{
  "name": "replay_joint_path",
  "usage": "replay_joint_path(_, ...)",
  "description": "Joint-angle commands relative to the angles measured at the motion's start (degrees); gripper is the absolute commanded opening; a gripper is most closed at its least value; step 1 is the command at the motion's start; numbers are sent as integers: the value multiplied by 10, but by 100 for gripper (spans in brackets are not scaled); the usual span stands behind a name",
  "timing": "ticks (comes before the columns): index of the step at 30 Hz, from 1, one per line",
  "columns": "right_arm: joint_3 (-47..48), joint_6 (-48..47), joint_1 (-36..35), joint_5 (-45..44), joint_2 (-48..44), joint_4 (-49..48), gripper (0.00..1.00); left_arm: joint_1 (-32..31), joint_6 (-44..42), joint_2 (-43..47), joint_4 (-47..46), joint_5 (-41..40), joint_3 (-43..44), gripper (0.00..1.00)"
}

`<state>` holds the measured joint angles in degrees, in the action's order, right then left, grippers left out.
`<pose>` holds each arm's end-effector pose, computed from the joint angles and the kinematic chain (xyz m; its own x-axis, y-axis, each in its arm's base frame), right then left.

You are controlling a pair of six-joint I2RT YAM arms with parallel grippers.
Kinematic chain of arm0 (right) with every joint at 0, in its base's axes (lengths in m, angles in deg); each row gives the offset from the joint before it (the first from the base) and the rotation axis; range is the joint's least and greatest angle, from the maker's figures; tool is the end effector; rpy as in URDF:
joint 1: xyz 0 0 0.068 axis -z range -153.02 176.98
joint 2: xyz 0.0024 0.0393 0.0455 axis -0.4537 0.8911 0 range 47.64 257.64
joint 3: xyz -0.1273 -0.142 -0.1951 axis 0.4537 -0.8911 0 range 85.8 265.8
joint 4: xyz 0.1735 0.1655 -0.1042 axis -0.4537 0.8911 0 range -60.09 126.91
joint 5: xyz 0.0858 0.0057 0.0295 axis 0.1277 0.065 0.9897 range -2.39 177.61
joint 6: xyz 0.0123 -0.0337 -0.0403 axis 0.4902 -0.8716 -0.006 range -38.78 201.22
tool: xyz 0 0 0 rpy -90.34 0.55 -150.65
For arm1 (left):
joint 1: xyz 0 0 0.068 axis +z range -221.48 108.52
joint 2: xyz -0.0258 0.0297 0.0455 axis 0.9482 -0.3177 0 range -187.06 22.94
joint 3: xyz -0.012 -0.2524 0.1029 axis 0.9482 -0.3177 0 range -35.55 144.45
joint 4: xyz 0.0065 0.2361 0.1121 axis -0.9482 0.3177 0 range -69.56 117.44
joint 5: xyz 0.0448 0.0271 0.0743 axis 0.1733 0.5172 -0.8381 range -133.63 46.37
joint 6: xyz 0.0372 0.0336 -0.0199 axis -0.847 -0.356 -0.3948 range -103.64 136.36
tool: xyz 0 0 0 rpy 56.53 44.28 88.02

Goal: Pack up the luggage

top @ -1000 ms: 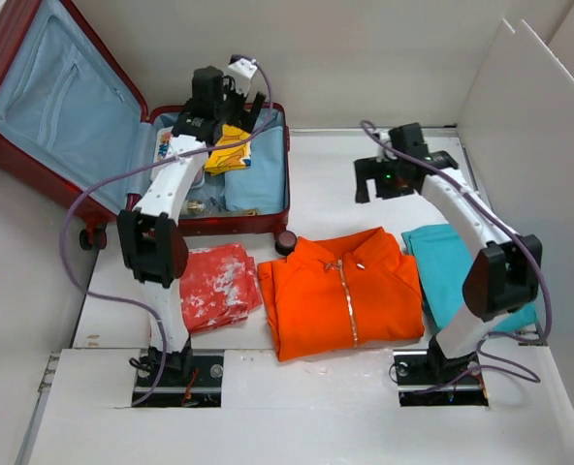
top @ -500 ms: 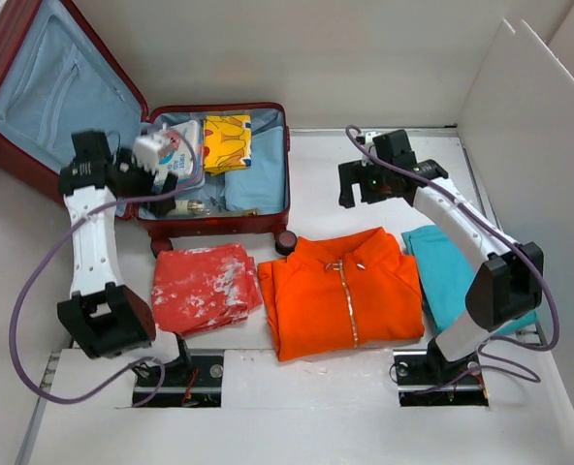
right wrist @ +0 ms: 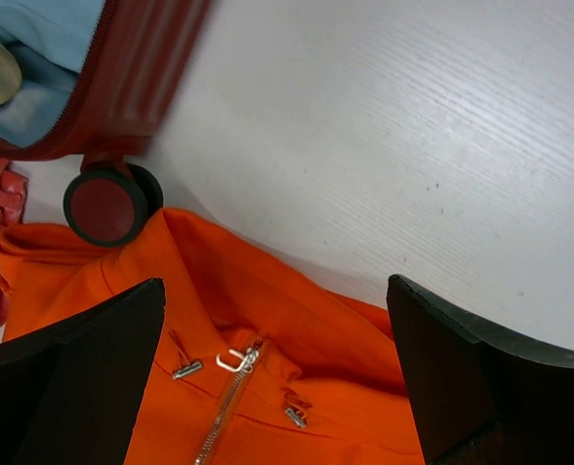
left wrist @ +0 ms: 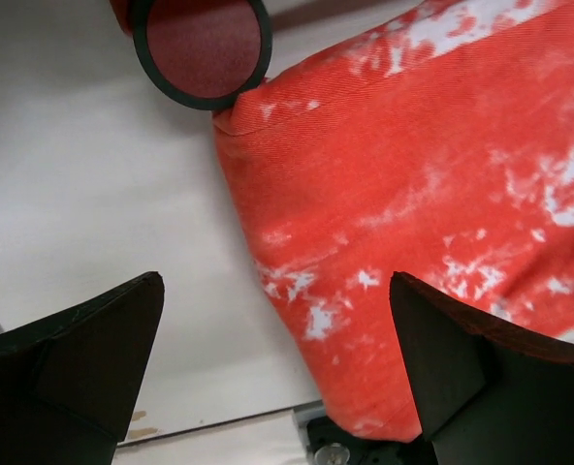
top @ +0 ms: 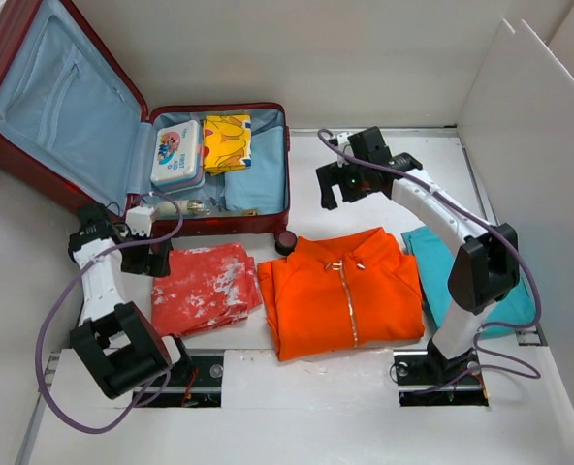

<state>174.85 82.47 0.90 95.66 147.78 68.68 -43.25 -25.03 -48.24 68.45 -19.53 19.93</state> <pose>0.3471 0.1755 0.3016 -0.6976 -0.3174 -0.6423 -0.5013 0.8567 0.1211 0.2131 0.0979 0.2595 -0.7727 0.2702 -0.5744 0.3180 0.9479 0.0183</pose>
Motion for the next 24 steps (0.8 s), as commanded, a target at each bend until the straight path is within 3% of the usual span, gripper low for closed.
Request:
replay_joint_path(1,55,-22,-7,18,9,-9,100,1,57,19,-80,-33,-45,100)
replay_joint_path(6,109,-33,-12,18,34,28,100,1,69,1,-107,-62,-72,100)
replay_joint_path(11,158,-33,-29,5,52,55,100,6,-11,-68,-92,15,-84,100)
replay_joint_path(20,201,-44,-70,-52,58,97,100,25,-84,-171,-56,21,-99,99)
replay_joint_path(21,201,-44,-70,-58,58,98,100,32,-84,-192,-50,38,-99,95)
replay_joint_path(24,201,-44,-82,-74,52,103,100,46,-122,-223,-23,83,-79,68)
